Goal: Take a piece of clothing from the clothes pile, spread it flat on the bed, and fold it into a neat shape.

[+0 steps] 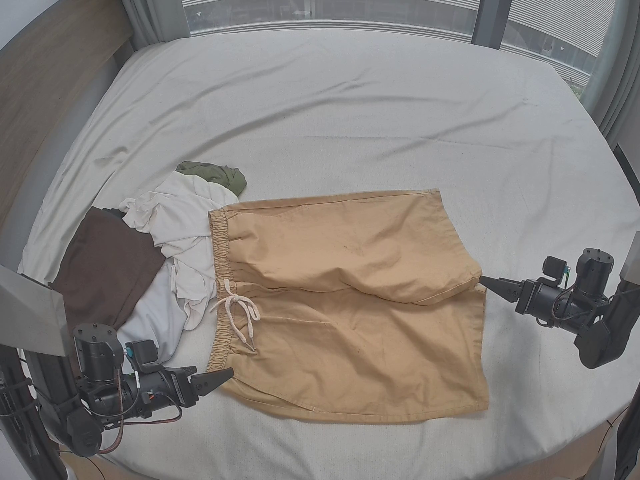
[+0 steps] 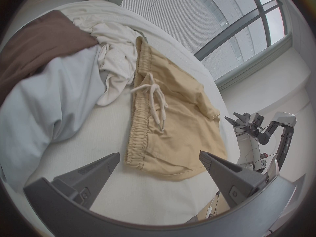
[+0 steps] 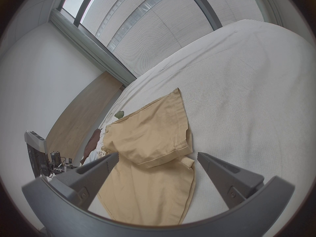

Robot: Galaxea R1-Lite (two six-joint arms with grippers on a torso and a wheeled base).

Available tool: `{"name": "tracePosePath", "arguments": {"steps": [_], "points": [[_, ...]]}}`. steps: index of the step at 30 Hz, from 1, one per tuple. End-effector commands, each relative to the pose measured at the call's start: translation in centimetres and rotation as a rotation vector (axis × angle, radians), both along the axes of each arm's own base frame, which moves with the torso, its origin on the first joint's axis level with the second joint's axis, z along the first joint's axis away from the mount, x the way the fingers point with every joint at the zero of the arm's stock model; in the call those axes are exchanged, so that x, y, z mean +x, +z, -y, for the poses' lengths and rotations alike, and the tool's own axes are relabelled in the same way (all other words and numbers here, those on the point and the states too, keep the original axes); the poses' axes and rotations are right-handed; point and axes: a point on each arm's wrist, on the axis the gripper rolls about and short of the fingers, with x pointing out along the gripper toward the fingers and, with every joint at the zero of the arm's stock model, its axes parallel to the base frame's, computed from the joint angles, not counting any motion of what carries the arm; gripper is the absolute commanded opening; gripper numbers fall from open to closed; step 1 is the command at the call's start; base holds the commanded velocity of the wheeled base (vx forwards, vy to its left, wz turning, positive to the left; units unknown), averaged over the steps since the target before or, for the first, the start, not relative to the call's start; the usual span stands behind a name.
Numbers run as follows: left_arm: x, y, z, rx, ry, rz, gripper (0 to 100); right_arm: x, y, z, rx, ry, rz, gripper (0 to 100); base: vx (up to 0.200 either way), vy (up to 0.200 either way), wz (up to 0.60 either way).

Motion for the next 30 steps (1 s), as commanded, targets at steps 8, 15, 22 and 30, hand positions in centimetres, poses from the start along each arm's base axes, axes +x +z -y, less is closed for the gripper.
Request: {"name": "tracePosePath", "arguments": {"steps": [8,15,22,30], "points": [[0.5,-2.2,0.0,0.029,0.027,-0.085,100,0.0,-0.1,0.0,0.000,0.001,-0.001,100,0.000,0.000,0.00],[1.2,-2.4,0.1,0.023,0.035,-0.076,100,0.0,-0.1,0.0,0.000,0.001,-0.001,100,0.000,0.000,0.00],[1.8,-2.3,0.3,0.003,0.043,-0.060,0,0.0,-0.1,0.0,0.000,0.001,-0.001,100,0.000,0.000,0.00],[2.2,-2.3,0.3,0.000,0.045,-0.050,0,-0.4,-0.3,0.0,-0.005,0.001,-0.015,100,0.000,0.000,0.00]]}}
